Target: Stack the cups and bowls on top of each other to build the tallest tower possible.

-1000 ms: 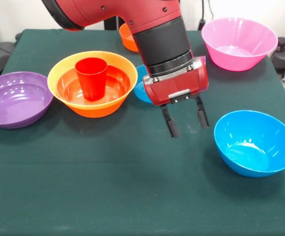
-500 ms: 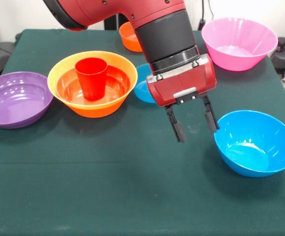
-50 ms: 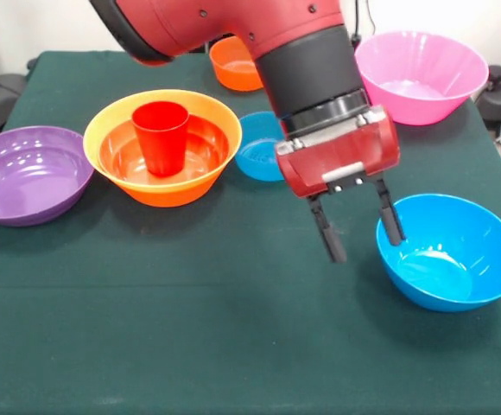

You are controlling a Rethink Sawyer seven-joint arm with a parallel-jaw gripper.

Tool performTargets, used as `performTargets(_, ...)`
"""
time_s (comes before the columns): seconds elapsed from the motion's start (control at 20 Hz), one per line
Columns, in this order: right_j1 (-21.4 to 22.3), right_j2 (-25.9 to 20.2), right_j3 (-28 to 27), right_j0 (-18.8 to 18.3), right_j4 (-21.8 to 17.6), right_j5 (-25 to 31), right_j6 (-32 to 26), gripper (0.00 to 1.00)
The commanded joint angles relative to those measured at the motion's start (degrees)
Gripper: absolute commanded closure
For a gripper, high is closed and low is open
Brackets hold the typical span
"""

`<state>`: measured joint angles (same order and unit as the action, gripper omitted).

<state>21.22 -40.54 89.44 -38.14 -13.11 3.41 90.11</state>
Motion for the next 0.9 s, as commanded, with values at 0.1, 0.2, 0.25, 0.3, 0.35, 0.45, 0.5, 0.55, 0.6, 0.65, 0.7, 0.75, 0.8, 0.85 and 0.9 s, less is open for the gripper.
performTargets(0.1, -6.6, 1.0, -3.7, 3.6, 0.9, -1.1, 8.0, 0.0)
performTargets(0.2, -7.6, 0.3, -3.5, 3.5, 1.3, -1.0, 8.1, 0.0)
performTargets(0.25, -7.7, 0.1, -3.4, 3.4, 1.3, -0.9, 8.1, 0.0)
performTargets(0.3, -8.2, -0.1, -3.5, 3.5, 1.2, -1.0, 8.0, 0.0)
performTargets(0.35, -8.4, -0.1, -3.5, 3.5, 1.1, -0.8, 7.9, 0.0)
performTargets(0.45, -8.9, -0.1, -3.6, 3.6, 1.0, -0.4, 7.4, 0.0)
performTargets(0.5, -9.3, 0.5, -3.5, 3.8, 1.4, 0.5, 7.5, 0.0)
performTargets(0.55, -9.4, 0.9, -3.5, 3.9, 1.3, 0.8, 7.3, 0.0)
performTargets(0.6, -9.5, 1.8, -3.8, 4.4, 0.9, 1.1, 6.8, 0.0)
performTargets(0.65, -9.5, 2.8, -4.1, 4.8, 0.7, 1.4, 6.5, 0.0)
performTargets(0.7, -9.3, 4.1, -4.7, 5.6, 0.1, 1.6, 5.9, 0.0)
performTargets(0.75, -9.2, 4.9, -5.0, 6.0, 0.0, 1.8, 5.6, 0.0)
performTargets(0.8, -9.0, 6.5, -5.6, 6.9, -0.2, 2.3, 5.3, 0.0)
performTargets(0.85, -9.1, 6.7, -5.5, 6.9, -0.4, 2.1, 5.2, 0.0)
performTargets(0.9, -9.1, 7.3, -5.7, 7.3, -0.6, 2.0, 5.2, 0.0)
